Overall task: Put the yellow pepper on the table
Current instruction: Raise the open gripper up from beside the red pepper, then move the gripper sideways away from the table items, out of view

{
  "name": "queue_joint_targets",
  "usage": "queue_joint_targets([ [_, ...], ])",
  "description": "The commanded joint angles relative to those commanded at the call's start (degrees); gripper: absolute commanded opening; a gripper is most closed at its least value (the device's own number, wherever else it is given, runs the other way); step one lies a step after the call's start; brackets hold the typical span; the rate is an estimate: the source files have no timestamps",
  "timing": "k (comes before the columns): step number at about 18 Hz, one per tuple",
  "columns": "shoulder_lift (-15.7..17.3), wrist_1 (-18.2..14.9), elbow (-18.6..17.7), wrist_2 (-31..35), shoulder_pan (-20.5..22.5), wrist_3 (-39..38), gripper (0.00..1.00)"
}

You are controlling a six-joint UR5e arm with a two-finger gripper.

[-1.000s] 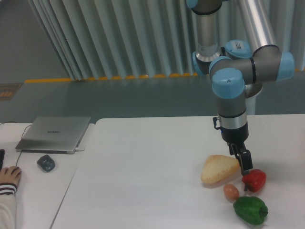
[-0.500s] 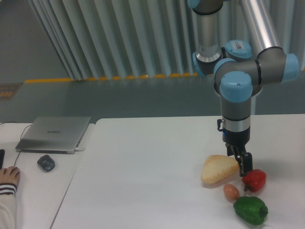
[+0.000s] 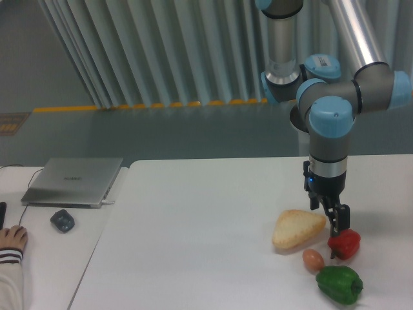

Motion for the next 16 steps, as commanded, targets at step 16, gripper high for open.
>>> queue_joint_targets([
  [16, 0.00, -0.09, 2.11, 2.37, 12.83, 22.13, 1.00],
])
